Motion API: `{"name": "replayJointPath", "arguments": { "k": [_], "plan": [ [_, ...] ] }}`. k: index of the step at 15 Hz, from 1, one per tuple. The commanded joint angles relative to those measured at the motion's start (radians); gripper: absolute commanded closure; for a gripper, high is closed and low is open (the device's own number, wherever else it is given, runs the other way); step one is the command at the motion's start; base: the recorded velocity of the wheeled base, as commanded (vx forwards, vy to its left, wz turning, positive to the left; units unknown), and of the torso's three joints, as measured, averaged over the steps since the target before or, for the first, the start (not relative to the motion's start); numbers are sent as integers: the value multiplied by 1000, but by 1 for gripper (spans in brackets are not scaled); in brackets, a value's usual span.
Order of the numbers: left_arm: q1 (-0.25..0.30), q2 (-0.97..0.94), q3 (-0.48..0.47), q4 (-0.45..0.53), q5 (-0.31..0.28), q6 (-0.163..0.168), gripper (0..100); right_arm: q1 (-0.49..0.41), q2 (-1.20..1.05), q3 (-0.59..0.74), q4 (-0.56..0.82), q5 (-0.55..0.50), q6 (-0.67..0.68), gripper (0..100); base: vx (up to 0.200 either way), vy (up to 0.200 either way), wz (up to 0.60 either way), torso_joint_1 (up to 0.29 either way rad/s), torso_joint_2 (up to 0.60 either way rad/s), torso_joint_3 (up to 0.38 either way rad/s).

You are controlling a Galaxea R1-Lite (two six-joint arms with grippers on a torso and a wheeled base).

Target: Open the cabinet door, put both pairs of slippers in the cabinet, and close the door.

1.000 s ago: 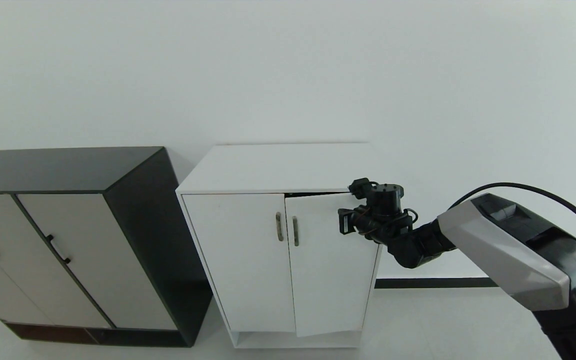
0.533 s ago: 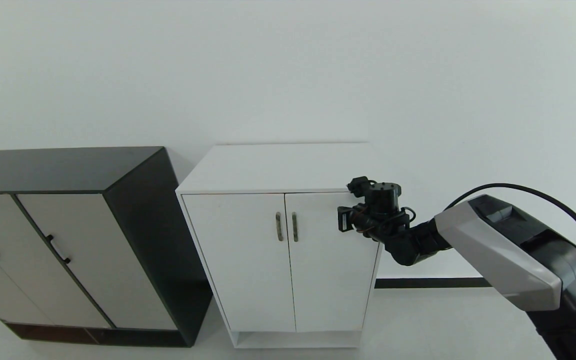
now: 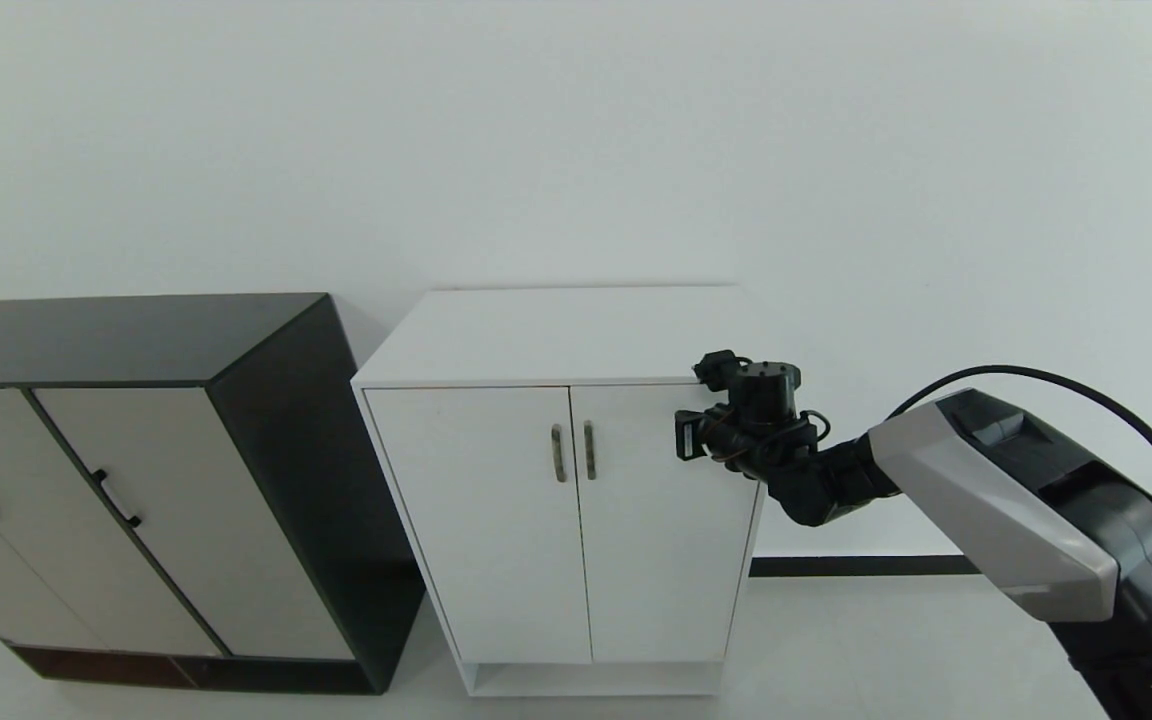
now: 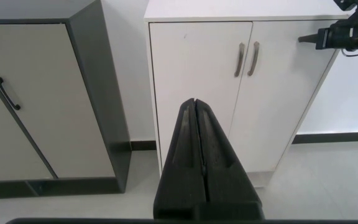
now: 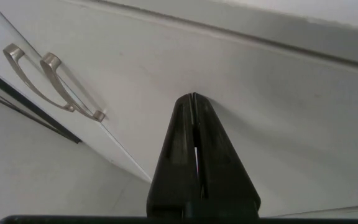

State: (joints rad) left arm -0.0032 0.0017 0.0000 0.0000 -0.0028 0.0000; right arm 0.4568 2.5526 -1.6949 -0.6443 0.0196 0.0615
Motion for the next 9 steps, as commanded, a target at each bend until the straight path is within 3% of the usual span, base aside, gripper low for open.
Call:
{"name": "replayJointPath", "arguments": {
  "k": [1, 9],
  "plan": [
    [0, 1, 0, 0, 0, 0, 100, 0, 3, -3, 0, 0, 0, 100, 0, 0, 0, 0, 0, 0],
    [0, 1, 0, 0, 0, -2, 100, -3, 25, -19, 0, -21, 1, 100, 0, 0, 0, 0, 0, 0]
  ]
}}
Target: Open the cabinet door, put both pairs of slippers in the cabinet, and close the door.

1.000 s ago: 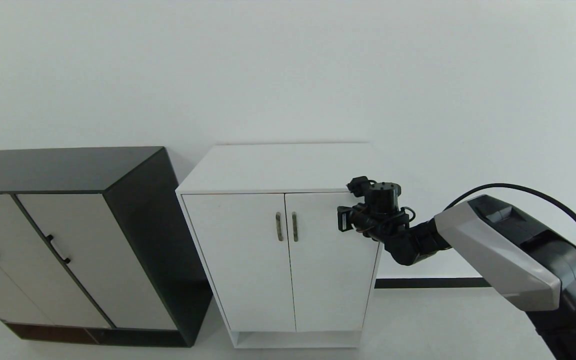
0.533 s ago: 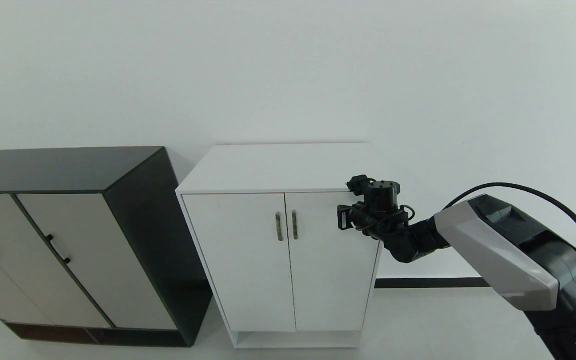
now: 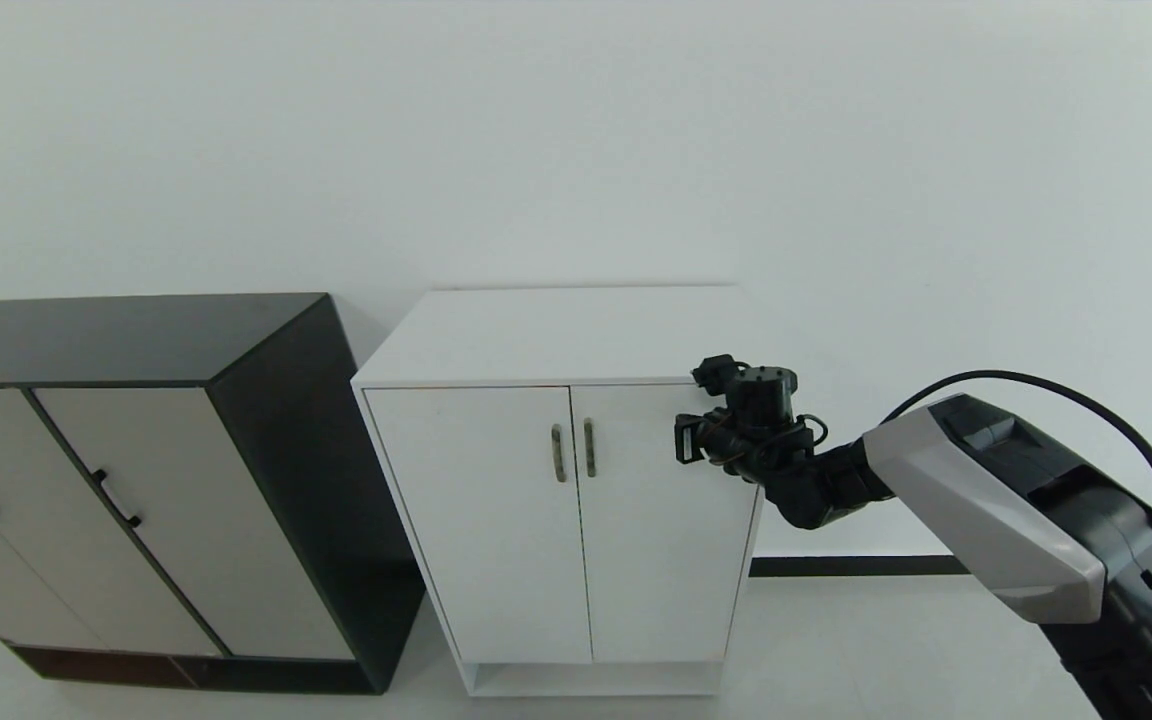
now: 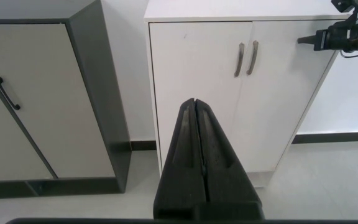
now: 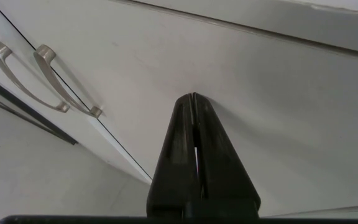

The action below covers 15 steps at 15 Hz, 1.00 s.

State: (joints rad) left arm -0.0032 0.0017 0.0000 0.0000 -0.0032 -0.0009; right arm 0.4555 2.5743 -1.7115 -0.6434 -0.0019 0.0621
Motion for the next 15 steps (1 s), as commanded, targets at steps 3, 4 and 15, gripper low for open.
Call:
{"name": "replayJointPath", "arguments": {
  "k": [3, 4, 15],
  "plan": [
    [0, 1, 0, 0, 0, -2, 100, -3, 0, 3, -4, -6, 1, 100, 0, 0, 0, 0, 0, 0],
    [0, 1, 0, 0, 0, -2, 100, -1, -6, 9, -9, -26, 1, 100, 0, 0, 0, 0, 0, 0],
    [0, 1, 0, 0, 0, -4, 100, -54, -333, 621, -294, -56, 2, 100, 0, 0, 0, 0, 0, 0]
  ]
}}
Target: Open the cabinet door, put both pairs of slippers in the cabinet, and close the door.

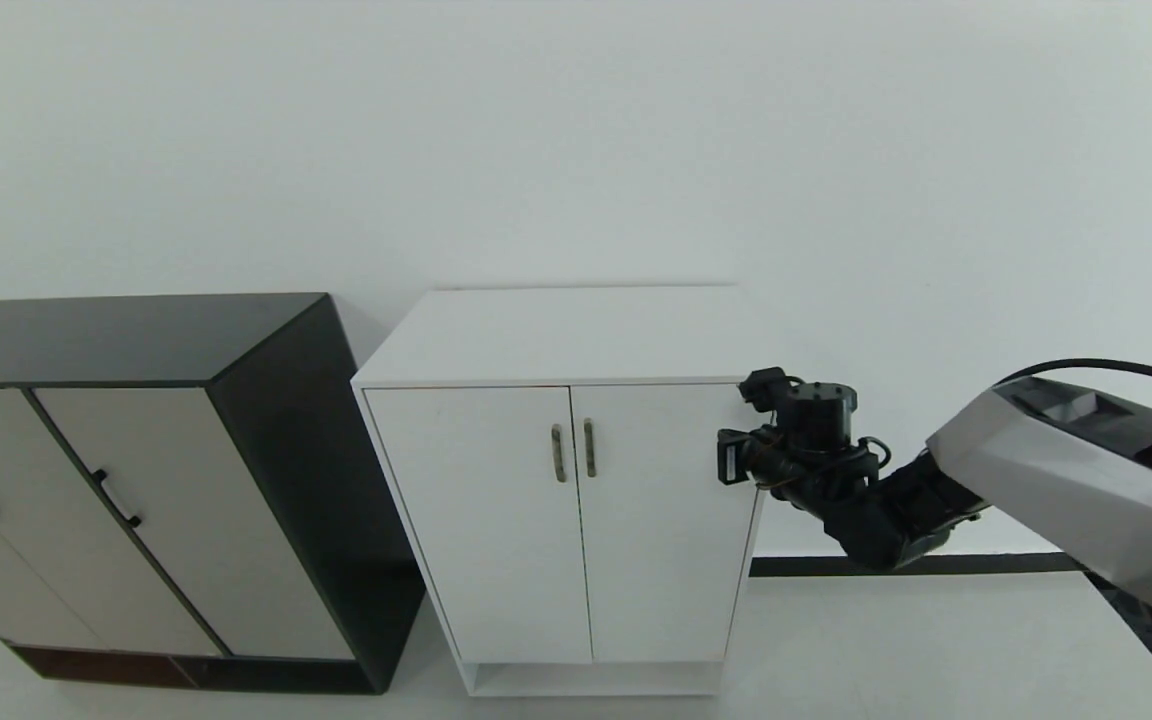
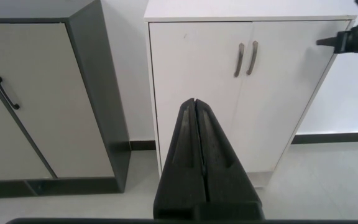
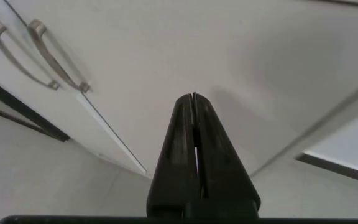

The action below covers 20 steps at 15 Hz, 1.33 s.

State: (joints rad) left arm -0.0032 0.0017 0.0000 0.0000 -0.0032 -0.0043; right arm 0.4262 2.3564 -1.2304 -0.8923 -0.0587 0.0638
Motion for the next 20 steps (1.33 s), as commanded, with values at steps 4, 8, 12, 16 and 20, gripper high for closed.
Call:
{"name": "replayJointPath", "arguments": {
  "k": [4, 8, 12, 16, 20],
  "plan": [
    [0, 1, 0, 0, 0, 0, 100, -119, -289, 486, -191, -1, -2, 100, 0, 0, 0, 0, 0, 0],
    [0, 1, 0, 0, 2, 0, 100, -257, -424, 772, -296, 0, -2, 100, 0, 0, 0, 0, 0, 0],
    [0, 1, 0, 0, -1, 4, 100, -386, -497, 999, -421, 4, -48, 100, 0, 0, 0, 0, 0, 0],
    [0, 1, 0, 0, 0, 3, 100, -400, -632, 1161, -451, 2, -50, 100, 0, 0, 0, 0, 0, 0],
    [0, 1, 0, 0, 0, 1, 100, -446, -919, 1230, -226, -1, -52, 100, 0, 0, 0, 0, 0, 0]
  ]
}}
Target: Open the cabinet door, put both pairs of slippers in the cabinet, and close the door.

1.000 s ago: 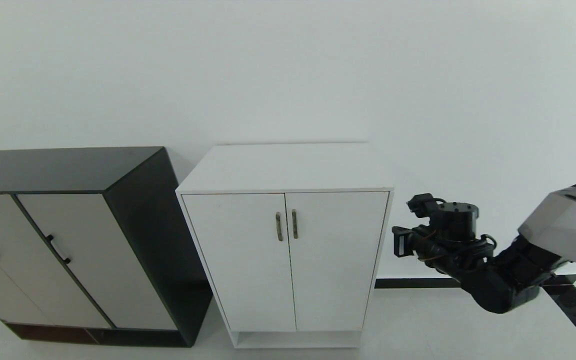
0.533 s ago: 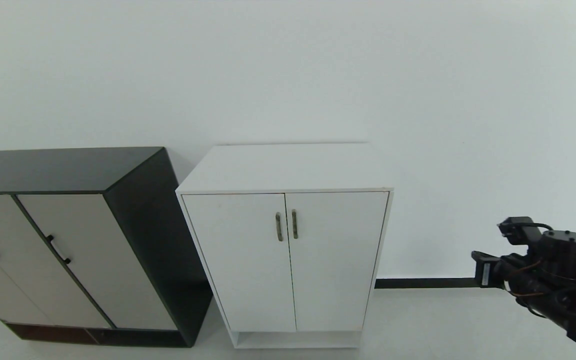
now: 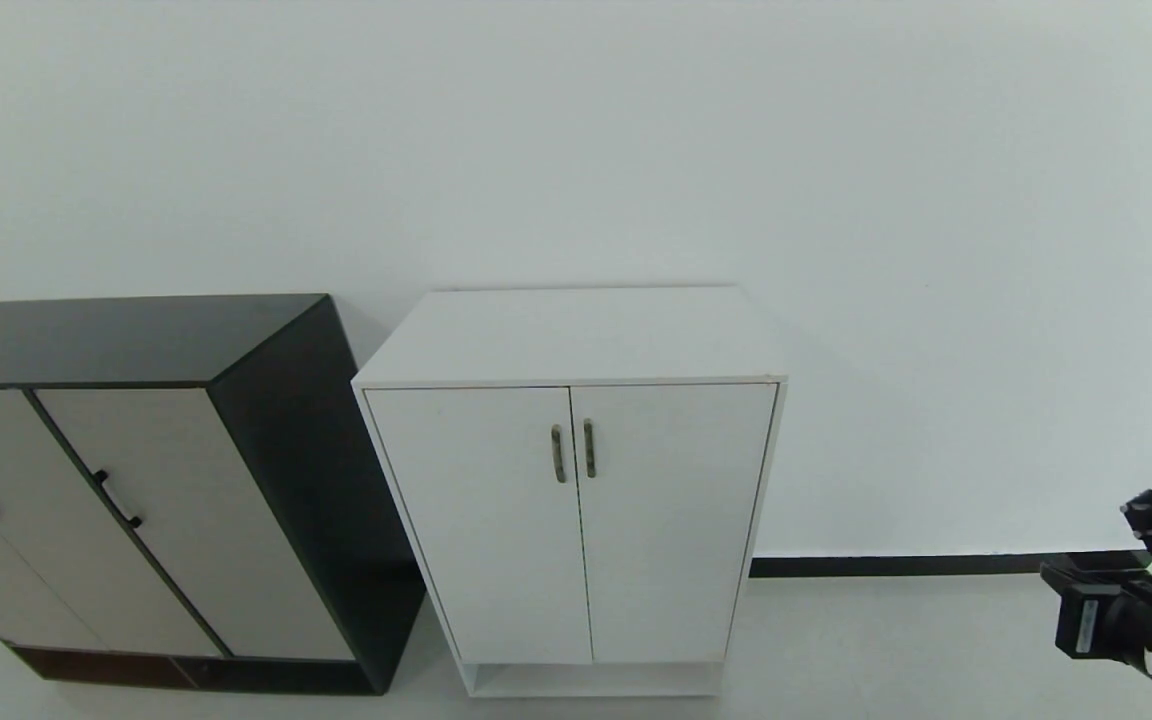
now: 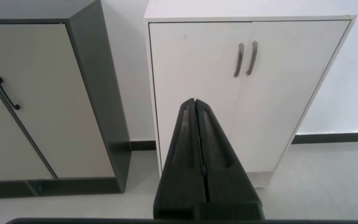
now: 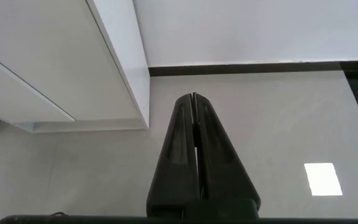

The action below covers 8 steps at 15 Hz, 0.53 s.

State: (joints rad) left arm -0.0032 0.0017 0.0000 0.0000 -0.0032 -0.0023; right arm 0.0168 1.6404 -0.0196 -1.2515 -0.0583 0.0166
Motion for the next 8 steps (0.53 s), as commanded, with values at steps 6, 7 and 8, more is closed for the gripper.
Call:
{"name": "replayJointPath", "arguments": {
  "k": [6, 7, 8],
  "plan": [
    [0, 1, 0, 0, 0, -2, 100, -38, -840, 20, 822, 9, 5, 100, 0, 0, 0, 0, 0, 0],
    [0, 1, 0, 0, 0, -2, 100, -38, -926, 20, 902, 26, 6, 100, 0, 0, 0, 0, 0, 0],
    [0, 1, 0, 0, 0, -2, 100, -38, -1005, 18, 975, 37, 6, 100, 0, 0, 0, 0, 0, 0]
  ]
}}
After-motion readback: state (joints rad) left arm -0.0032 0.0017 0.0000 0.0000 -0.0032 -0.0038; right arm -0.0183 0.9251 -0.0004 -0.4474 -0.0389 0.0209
